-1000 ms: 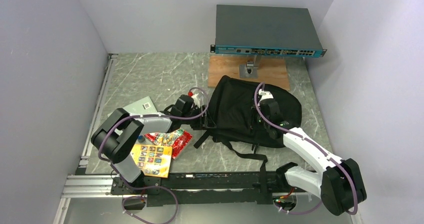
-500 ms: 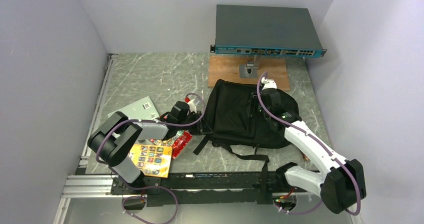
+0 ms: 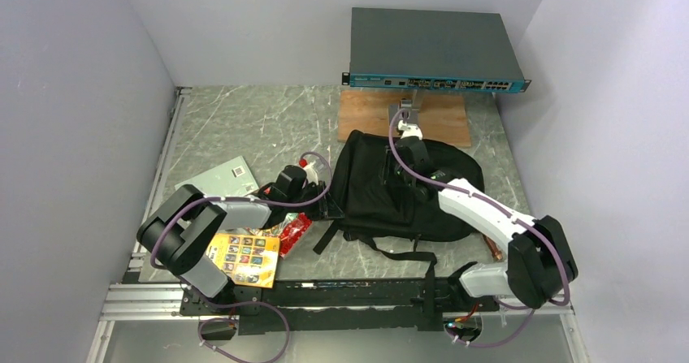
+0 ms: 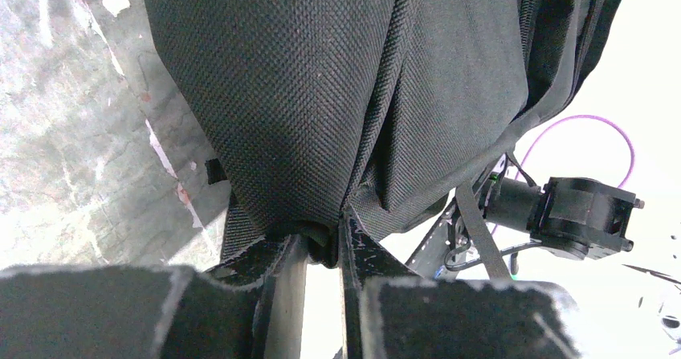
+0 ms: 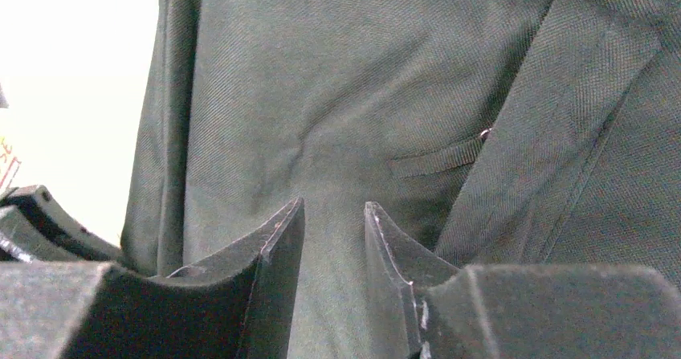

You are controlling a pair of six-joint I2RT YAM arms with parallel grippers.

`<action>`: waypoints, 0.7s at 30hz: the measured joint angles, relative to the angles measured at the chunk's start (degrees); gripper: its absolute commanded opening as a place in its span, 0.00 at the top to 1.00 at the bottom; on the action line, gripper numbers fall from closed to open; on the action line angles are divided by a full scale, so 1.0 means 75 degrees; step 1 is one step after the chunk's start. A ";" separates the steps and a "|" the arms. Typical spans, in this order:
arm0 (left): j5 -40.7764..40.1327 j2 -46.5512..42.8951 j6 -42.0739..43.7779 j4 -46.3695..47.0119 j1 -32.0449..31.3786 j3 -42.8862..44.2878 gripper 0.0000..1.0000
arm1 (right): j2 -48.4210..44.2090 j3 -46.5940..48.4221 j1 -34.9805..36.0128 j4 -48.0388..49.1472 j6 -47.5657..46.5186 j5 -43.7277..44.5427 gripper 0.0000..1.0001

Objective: Pack the student bag
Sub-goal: Unzip the student bag at the center of the board.

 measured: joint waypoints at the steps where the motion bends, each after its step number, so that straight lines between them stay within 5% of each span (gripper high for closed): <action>1: 0.0003 0.0000 0.0003 -0.0017 0.0000 0.0012 1.00 | 0.0108 0.0029 0.0003 0.0032 0.0085 0.0041 0.64; 21: 0.0204 0.0000 -0.0169 0.0353 -0.0003 -0.0128 1.00 | 0.0606 -0.0172 -0.1046 -0.0061 0.2162 0.0831 0.57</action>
